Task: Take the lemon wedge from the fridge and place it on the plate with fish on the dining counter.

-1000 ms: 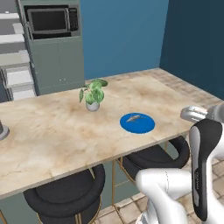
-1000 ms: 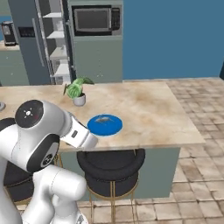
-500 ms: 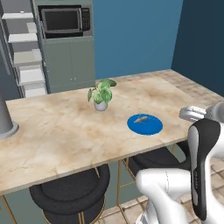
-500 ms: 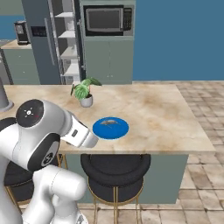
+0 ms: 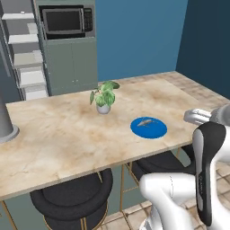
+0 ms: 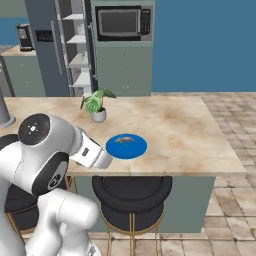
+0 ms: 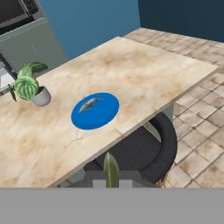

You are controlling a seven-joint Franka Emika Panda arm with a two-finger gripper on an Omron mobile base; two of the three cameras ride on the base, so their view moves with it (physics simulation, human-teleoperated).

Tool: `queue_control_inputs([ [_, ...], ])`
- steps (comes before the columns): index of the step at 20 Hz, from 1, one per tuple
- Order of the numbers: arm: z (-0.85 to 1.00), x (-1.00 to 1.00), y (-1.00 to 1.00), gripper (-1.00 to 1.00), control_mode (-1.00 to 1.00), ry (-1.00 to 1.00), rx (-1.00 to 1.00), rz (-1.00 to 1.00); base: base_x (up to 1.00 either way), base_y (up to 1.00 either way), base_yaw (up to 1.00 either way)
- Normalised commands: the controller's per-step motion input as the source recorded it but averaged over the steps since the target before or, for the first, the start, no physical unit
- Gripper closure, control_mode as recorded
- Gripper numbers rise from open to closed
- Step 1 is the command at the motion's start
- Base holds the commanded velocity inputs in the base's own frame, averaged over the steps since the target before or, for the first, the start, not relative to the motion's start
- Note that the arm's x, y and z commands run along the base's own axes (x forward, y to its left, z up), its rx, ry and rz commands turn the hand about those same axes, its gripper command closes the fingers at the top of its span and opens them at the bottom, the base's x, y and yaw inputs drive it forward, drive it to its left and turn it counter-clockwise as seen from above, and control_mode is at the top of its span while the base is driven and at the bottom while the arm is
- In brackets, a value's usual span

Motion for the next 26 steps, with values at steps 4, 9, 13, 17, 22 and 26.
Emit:
queue_control_inputs([
  [4, -0.01, 0.25, 0.00, 1.00, -1.00, 0.04, 0.00, -0.01, 0.69, 0.00, 0.00],
  [9, -0.06, 1.00, -0.13, 1.00, -1.00, 0.18, 0.05, -0.10, 0.00, 0.00, 0.00],
  [13, -0.12, 1.00, -0.08, 1.00, -1.00, 0.22, 0.12, -0.10, 0.00, 0.00, 0.00],
  [17, -0.11, 0.64, 0.00, 1.00, -1.00, 0.16, 0.19, -0.03, 0.00, 0.00, 0.00],
  [22, -0.33, 0.53, 0.00, 1.00, -1.00, 0.03, 0.08, -0.01, 0.00, 0.00, 0.00],
  [26, -0.68, 0.99, 0.00, 1.00, -1.00, 0.04, 0.00, -0.04, 0.00, 0.00, 0.00],
])
